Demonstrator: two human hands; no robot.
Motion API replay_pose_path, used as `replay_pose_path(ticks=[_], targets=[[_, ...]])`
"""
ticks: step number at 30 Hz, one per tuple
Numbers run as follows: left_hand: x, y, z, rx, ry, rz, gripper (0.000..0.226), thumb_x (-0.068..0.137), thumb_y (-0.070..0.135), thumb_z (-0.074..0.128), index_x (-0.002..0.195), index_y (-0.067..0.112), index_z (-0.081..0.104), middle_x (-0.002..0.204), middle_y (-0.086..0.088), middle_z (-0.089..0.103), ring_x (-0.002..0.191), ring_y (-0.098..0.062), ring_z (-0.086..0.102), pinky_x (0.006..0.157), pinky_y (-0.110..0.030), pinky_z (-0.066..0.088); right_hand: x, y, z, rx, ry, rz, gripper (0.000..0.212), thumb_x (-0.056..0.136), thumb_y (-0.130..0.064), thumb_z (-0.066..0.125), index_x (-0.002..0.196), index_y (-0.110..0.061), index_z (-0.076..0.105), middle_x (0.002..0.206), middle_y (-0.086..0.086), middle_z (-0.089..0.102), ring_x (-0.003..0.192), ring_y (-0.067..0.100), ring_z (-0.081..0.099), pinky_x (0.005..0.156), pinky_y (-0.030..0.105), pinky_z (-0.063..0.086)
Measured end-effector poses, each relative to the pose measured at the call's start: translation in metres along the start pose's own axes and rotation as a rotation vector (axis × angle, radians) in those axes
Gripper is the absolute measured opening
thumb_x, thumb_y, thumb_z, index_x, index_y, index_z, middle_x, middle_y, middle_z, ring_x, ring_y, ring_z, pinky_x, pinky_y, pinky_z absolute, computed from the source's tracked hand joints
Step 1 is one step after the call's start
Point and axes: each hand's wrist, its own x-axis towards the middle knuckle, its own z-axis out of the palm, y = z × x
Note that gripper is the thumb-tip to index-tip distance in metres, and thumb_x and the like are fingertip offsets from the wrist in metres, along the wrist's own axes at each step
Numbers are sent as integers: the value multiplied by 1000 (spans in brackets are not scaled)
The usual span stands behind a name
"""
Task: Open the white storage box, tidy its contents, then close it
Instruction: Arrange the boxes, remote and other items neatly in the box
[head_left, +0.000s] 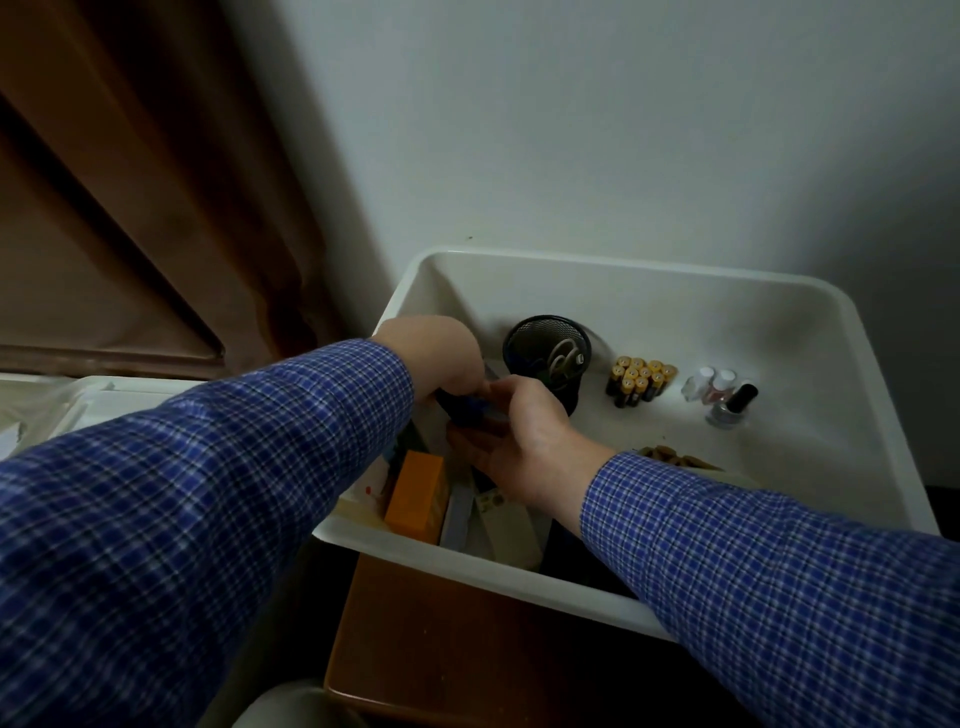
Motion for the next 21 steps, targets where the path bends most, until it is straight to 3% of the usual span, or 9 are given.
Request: replay_pose_path(ticks=[2, 5, 7, 10, 13, 16, 18, 21], targets=[[0, -1, -4, 27, 90, 48, 40, 95, 40, 60, 66, 13, 51, 66, -3, 56, 54, -17, 55, 49, -26, 46, 1, 1, -1, -4, -2, -17, 20, 92, -15, 54, 108, -11, 66, 110, 20, 64, 97, 34, 64, 70, 37, 58], [-2, -2, -15, 118, 239, 122, 23, 78, 21, 73, 71, 12, 53, 70, -3, 56, 57, -17, 54, 44, -25, 39, 3, 1, -3, -20, 9, -23, 19, 93, -16, 55, 107, -11, 66, 109, 19, 66, 94, 33, 65, 71, 36, 57], [-4, 3, -19, 222, 181, 167, 25, 73, 17, 79, 84, 8, 59, 75, -3, 55, 63, -17, 55, 49, -28, 42, 5, 1, -5, -50, 35, -27, 19, 94, -19, 55, 105, -12, 69, 110, 18, 67, 97, 33, 66, 71, 36, 57], [4, 5, -13, 368, 32, 176, 47, 68, 27, 89, 104, 13, 63, 82, -2, 57, 76, -19, 59, 68, -33, 51, 8, 1, -10, -79, 68, -33, 24, 96, -22, 52, 104, -11, 72, 111, 16, 68, 100, 32, 66, 73, 37, 57], [14, 2, -7, 380, -17, 176, 38, 68, 30, 90, 91, 12, 66, 75, -1, 66, 72, -18, 65, 72, -33, 59, 8, -1, -14, -60, 83, -38, 25, 94, -17, 53, 110, -9, 71, 116, 17, 65, 104, 33, 64, 75, 38, 56], [21, 2, -2, 300, 1, 168, 29, 72, 26, 89, 75, 13, 62, 49, 2, 63, 53, -13, 64, 49, -27, 53, 6, -3, -16, -35, 90, -42, 28, 92, -11, 56, 118, -8, 66, 116, 17, 62, 103, 33, 64, 73, 38, 57], [22, 3, 2, 268, -12, 162, 28, 76, 23, 86, 93, 11, 66, 66, -2, 66, 57, -15, 66, 47, -26, 54, 3, -3, -14, -26, 91, -37, 33, 91, -7, 55, 124, -7, 61, 110, 16, 61, 98, 32, 64, 68, 36, 55], [28, 3, 6, 212, -89, 144, 43, 78, 19, 84, 115, 9, 65, 93, -10, 70, 76, -23, 72, 63, -33, 63, 1, -4, -11, -3, 92, -41, 41, 92, -2, 51, 132, -7, 55, 111, 15, 59, 93, 29, 62, 64, 33, 53]])
